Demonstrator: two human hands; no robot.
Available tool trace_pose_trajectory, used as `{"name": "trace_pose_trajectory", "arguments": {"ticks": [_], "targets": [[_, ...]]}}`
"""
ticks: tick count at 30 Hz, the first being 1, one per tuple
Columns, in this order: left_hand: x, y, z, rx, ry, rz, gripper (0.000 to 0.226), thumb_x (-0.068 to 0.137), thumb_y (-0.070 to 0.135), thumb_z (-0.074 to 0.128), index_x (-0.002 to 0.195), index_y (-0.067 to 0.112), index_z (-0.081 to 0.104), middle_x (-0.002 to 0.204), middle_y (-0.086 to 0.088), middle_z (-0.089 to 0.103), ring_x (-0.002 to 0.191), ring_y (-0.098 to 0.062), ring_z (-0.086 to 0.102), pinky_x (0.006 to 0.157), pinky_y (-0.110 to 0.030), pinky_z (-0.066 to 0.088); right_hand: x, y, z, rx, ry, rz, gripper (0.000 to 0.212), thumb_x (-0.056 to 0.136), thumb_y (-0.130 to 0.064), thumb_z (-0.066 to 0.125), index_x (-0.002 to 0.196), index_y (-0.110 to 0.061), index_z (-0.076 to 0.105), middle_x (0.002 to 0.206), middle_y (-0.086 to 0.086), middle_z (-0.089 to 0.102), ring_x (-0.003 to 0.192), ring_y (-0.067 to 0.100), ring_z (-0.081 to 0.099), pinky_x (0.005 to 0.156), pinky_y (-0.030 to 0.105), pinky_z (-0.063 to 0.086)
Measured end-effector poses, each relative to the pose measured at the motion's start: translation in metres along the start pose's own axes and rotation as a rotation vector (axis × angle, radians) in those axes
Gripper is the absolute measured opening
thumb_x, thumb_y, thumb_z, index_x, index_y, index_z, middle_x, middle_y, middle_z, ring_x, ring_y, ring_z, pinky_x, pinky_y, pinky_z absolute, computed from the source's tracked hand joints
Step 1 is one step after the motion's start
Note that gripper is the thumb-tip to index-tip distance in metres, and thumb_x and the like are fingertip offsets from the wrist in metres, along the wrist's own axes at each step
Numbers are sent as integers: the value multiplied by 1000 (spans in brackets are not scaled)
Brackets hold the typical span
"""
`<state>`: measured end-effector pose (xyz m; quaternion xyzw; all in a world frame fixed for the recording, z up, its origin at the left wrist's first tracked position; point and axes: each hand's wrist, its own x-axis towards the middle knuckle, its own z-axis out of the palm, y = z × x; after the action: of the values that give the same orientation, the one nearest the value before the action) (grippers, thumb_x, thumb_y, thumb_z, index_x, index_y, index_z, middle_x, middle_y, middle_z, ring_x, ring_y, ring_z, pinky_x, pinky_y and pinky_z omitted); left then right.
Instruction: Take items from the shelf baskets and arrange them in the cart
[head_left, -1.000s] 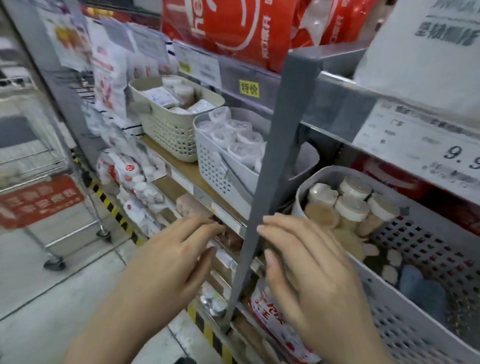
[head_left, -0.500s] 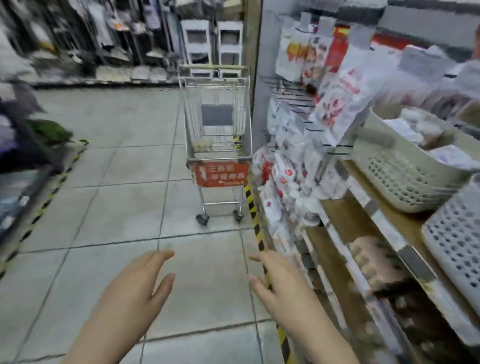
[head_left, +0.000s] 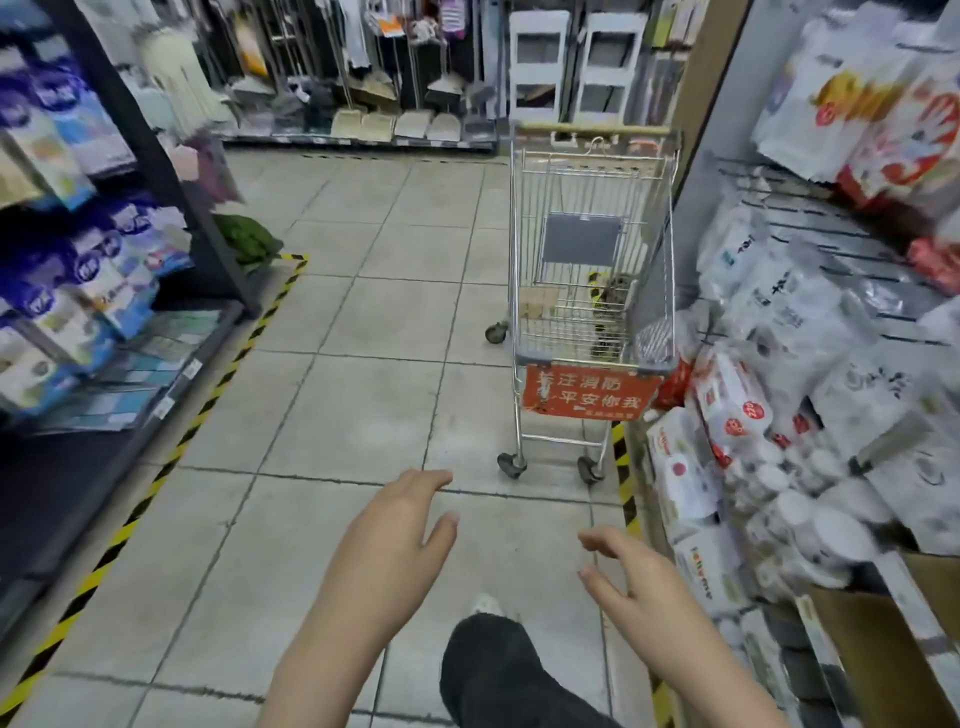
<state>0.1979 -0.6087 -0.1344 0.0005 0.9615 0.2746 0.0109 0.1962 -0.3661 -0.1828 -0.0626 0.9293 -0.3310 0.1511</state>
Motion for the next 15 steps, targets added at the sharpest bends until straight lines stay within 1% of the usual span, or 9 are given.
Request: {"name": "trace_pose_trajectory", "arguments": {"ticks": [2, 5, 9, 12, 15], "targets": [[42, -13, -9, 20, 0, 11, 40, 97, 36, 44, 137, 29, 43, 135, 18, 46, 126, -2, 41, 94, -15, 31, 46, -6, 0, 15, -1, 8, 34, 96, -38, 50, 130, -34, 48, 122, -23, 50, 112, -6, 45, 92, 13, 35], [102, -36, -25, 49, -16, -26, 39, 98, 37, 44, 136, 31, 43, 134, 20, 45, 125, -1, 42, 95, -16, 34, 122, -20, -7, 24, -14, 1, 34, 96, -38, 51, 130, -33, 48, 122, -23, 50, 117, -2, 47, 91, 15, 36], [177, -74, -52, 45, -3, -123, 37, 98, 38, 44, 135, 31, 44, 129, 22, 47, 118, 1, 44, 88, -14, 36, 221, -53, -19, 28, -22, -47, 33, 97, -36, 50, 130, -30, 49, 129, -15, 54, 117, 2, 50, 93, 17, 40], [229, -101, -66, 35, 27, -193, 36, 97, 34, 47, 133, 28, 47, 126, 18, 50, 114, -1, 47, 91, -17, 37, 286, -76, -29, 18, -24, -96, 36, 97, -32, 51, 132, -25, 49, 132, -11, 53, 121, 4, 49, 97, 17, 37], [278, -126, -72, 22, 13, -248, 34, 96, 33, 49, 130, 28, 50, 121, 17, 53, 105, 1, 47, 88, -18, 38, 342, -94, -37, -10, -45, -119, 39, 96, -32, 51, 134, -25, 48, 133, -11, 52, 123, 4, 46, 99, 18, 35]]}}
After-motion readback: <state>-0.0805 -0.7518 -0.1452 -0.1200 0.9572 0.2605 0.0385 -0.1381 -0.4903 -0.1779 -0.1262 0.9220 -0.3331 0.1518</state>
